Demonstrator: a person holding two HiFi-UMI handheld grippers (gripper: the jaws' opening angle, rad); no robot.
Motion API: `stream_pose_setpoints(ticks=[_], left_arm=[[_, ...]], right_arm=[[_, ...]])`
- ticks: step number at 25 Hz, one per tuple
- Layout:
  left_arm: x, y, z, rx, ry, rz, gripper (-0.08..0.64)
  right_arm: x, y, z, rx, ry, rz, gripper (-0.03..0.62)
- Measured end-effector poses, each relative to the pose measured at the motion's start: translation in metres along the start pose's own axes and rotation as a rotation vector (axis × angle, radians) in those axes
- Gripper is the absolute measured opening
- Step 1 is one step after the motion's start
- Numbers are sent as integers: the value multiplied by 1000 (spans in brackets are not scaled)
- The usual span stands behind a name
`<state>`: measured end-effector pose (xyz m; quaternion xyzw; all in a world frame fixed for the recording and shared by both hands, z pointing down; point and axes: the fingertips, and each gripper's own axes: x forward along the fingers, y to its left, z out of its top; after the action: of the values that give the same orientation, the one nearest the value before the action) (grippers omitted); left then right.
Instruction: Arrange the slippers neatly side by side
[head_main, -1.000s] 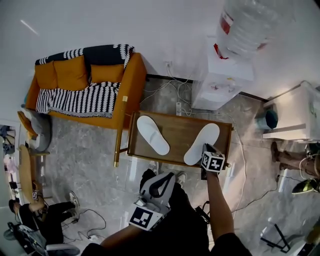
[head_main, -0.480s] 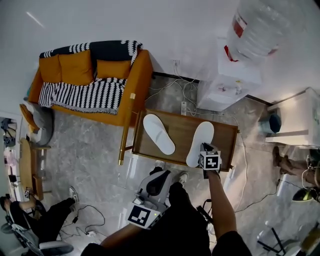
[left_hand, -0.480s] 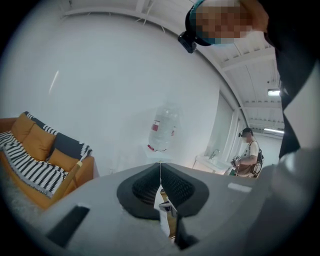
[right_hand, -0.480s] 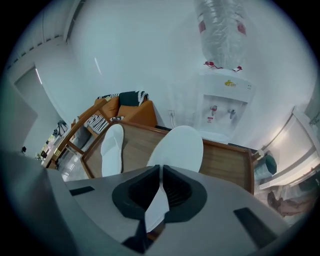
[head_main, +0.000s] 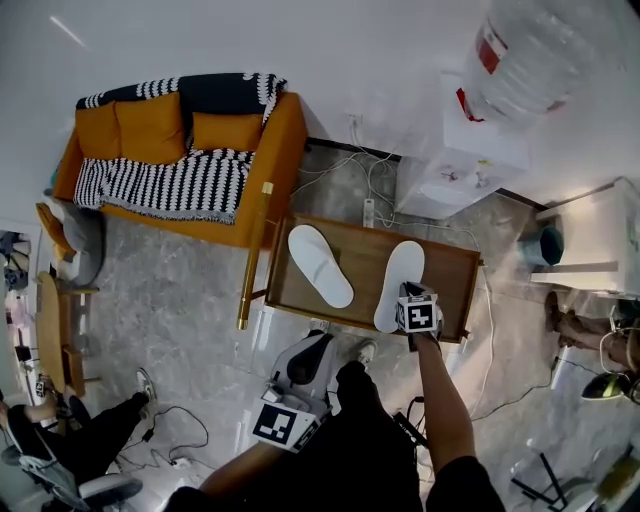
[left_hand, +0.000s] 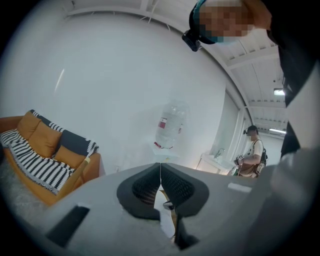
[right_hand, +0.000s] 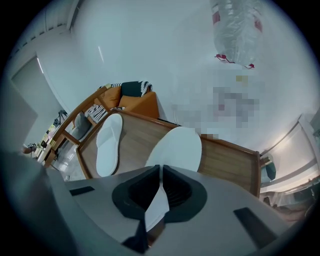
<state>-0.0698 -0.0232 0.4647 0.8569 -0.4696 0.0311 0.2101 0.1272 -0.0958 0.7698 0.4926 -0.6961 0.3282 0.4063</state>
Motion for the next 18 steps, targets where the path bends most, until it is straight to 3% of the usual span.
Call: stream_pose_setpoints(ticks=[18], left_arm=[[3, 24, -12, -7, 21, 38, 17]], right_arm=[[18, -3, -12, 37, 9, -36, 35]])
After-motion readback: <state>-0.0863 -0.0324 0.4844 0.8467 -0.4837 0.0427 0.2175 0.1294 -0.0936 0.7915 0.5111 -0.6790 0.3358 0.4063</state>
